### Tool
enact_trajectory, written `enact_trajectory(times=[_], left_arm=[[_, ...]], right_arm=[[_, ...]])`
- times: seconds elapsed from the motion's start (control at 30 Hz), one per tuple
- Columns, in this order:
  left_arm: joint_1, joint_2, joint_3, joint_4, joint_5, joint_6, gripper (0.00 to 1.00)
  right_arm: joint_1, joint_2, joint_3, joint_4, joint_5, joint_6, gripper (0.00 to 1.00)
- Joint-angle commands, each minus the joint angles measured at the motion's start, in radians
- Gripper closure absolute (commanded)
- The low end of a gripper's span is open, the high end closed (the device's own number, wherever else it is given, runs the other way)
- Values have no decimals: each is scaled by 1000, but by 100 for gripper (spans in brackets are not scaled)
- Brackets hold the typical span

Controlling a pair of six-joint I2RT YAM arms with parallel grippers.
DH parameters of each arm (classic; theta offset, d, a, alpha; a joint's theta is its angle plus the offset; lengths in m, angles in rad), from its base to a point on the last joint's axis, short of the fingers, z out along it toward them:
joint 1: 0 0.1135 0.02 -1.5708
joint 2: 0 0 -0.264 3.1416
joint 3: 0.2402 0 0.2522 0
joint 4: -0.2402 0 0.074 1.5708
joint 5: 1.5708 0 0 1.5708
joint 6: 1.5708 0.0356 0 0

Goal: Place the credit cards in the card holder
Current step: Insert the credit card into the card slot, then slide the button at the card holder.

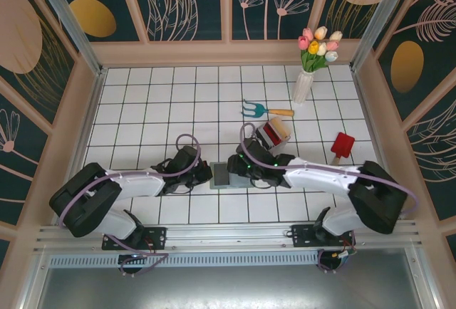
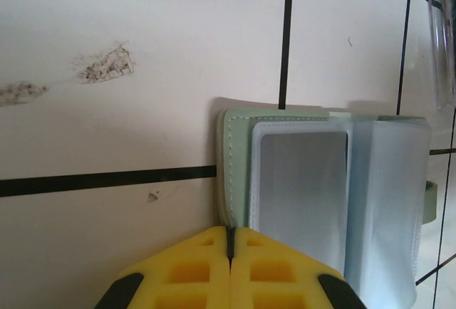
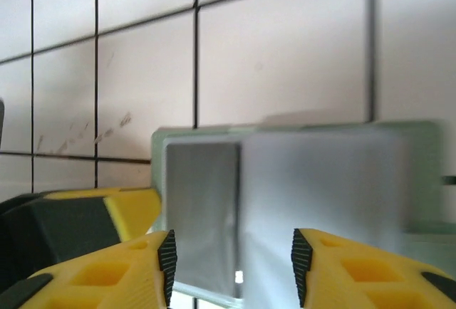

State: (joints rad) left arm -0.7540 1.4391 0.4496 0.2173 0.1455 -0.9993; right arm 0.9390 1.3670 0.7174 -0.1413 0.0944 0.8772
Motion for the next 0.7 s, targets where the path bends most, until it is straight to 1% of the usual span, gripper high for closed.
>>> enact_trajectory(times=[0.0,0.1,0.23,0.3,0.37,0.43,0.47,0.57,0.6,0.67], left_arm=[[-8,-46,45,-100,-28,55,100],[-8,-62,70,-143,-29,78,100],[-8,-56,89,-166,-27,92,100],[-7,-50,93,-167,-23,94,100],[-7,-50,95,-167,-21,94,100],[-8,-52,98,-167,-20,93,100],[-8,-53,99,-169,-21,94,100],[-8,-53,107,-178,-25,101,100],[-8,-54,110,-182,-27,105,100],[-8,-54,114,-195,-40,110,100]], right_arm=[[-64,-39,-37,-174,78,-68,49],[-92,-36,-58,-181,30,-108,51],[-104,-20,-70,-145,-28,-92,52],[-104,5,-74,-113,-55,-87,52],[-102,35,-67,-108,-73,-85,54],[-96,66,-54,-131,-66,-84,61],[-91,81,-45,-154,-50,-84,63],[-84,107,-32,-200,-16,-92,64],[-83,109,-30,-210,0,-93,69],[-86,99,-27,-234,33,-90,74]])
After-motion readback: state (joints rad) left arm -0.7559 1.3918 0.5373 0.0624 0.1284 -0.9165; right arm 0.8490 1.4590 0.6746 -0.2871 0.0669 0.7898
